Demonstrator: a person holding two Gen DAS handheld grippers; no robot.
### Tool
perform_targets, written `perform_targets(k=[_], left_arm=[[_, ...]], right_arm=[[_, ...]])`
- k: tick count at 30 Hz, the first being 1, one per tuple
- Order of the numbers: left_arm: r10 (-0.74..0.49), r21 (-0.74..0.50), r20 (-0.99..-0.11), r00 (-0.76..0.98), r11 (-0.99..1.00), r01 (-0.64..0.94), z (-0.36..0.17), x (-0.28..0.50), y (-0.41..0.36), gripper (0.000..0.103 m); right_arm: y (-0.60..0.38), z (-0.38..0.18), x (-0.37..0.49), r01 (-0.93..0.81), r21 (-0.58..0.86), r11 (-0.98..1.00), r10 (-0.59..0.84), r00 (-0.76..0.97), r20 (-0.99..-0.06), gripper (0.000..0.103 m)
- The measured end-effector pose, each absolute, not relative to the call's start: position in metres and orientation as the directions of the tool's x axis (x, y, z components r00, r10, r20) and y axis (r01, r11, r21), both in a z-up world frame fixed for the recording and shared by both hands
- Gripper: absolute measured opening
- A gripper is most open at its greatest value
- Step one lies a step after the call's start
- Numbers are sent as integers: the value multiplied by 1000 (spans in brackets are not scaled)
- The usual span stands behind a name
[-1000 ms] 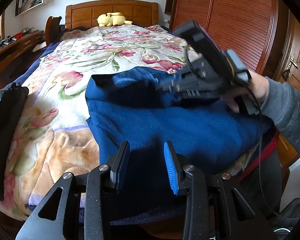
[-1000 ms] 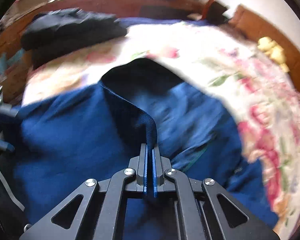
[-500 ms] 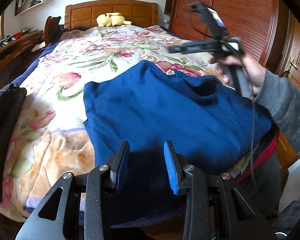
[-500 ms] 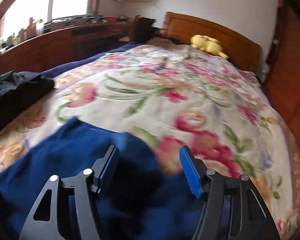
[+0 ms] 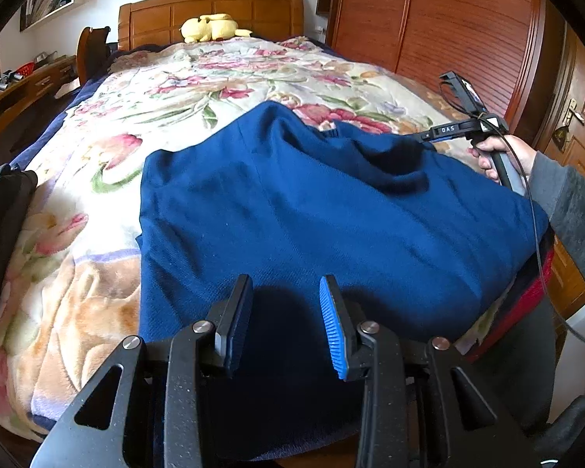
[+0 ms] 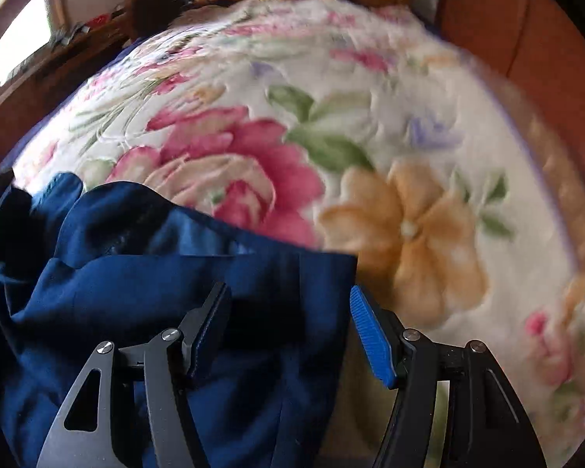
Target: Fold large clothes
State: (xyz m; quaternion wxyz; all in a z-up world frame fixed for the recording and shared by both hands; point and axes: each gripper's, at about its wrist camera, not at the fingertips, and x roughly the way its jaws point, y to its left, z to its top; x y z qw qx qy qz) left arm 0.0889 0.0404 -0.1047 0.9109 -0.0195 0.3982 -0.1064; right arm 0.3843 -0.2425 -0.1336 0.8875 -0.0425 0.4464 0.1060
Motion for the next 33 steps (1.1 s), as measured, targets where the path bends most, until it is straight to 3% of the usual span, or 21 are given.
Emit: perform_targets(k=[2, 3, 4, 5, 9, 12, 14, 17, 19, 20, 21, 22, 29, 33], left_arm=[[-206, -116, -725, 657, 977, 178, -105, 90, 40, 36], [-204, -114, -726, 656, 977, 178, -105, 91, 40, 36], [-202, -113, -729, 654, 978, 176, -106, 92, 39, 36], [-200, -111, -730, 653, 978, 176, -106, 92, 39, 36], [-194, -106, -732, 653, 979, 173, -109, 93, 37, 36], [-192, -104, -733, 653, 980, 172, -110, 94, 36, 36], [-196, -108, -734, 650, 979, 174, -112, 96, 35, 36], [-198, -114, -734, 650, 979, 170, -113, 97, 35, 36], [-203, -121, -732, 650, 978, 169, -113, 96, 36, 36], [-203, -121, -732, 650, 978, 169, -114, 96, 36, 36], [-202, -120, -732, 651, 978, 169, -114, 95, 36, 37], [-201, -119, -732, 651, 979, 168, -113, 95, 36, 36], [-203, -123, -731, 651, 978, 167, -114, 95, 36, 36], [-204, -125, -732, 650, 978, 167, -114, 95, 36, 36]], right_arm=[[-245, -139, 394, -217, 58, 974, 174, 569, -804, 58], [-247, -141, 399, -221, 66, 973, 184, 566, -804, 40], [-245, -139, 398, -234, 65, 970, 191, 567, -801, 12], [-243, -137, 398, -258, 56, 964, 200, 574, -794, 4], [-240, -96, 367, -342, -18, 939, 244, 704, -667, 3], [-268, -66, 356, -226, -34, 974, 166, 804, -571, 3], [-294, -74, 370, -110, -39, 993, 61, 776, -628, 3], [-300, -101, 383, -69, -150, 986, -60, 696, -715, 5], [-297, -108, 385, -74, -183, 980, -87, 668, -739, 29], [-292, -106, 383, -81, -212, 974, -101, 680, -726, 37], [-283, -102, 382, -91, -243, 966, -111, 702, -703, 52], [-273, -97, 378, -113, -252, 961, -94, 723, -684, 57], [-176, -82, 362, -440, -102, 892, 244, 660, -710, 57], [-126, -89, 358, -571, -49, 820, 354, 572, -740, 57]])
